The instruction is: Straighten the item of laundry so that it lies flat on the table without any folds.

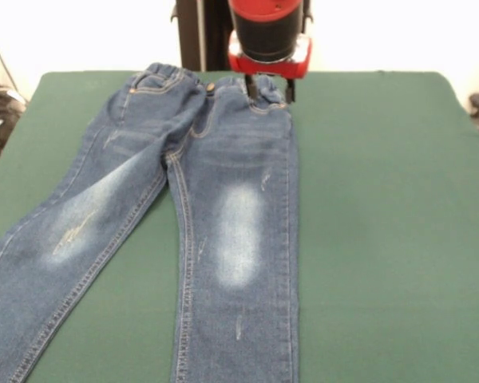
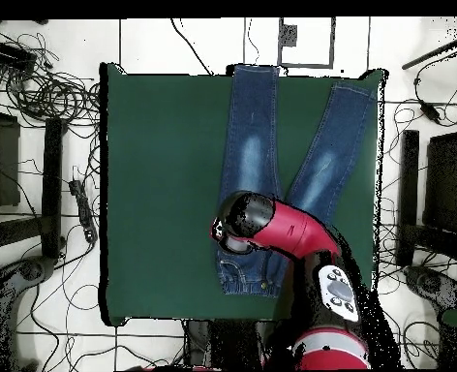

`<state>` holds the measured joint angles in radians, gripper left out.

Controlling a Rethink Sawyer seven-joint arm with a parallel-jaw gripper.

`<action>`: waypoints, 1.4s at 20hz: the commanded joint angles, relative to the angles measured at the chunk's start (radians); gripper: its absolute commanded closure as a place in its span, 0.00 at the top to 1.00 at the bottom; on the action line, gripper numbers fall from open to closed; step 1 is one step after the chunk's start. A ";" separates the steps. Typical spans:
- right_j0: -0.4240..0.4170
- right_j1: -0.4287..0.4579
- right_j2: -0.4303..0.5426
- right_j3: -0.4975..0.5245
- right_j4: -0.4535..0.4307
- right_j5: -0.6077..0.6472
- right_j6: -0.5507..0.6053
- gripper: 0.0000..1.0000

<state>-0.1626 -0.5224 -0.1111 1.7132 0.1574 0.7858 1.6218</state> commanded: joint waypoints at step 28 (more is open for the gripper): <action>-0.014 -0.036 0.047 -0.032 -0.211 0.055 0.072 0.00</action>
<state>-0.1744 -0.5770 -0.1277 1.7006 -0.0305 0.7860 1.6216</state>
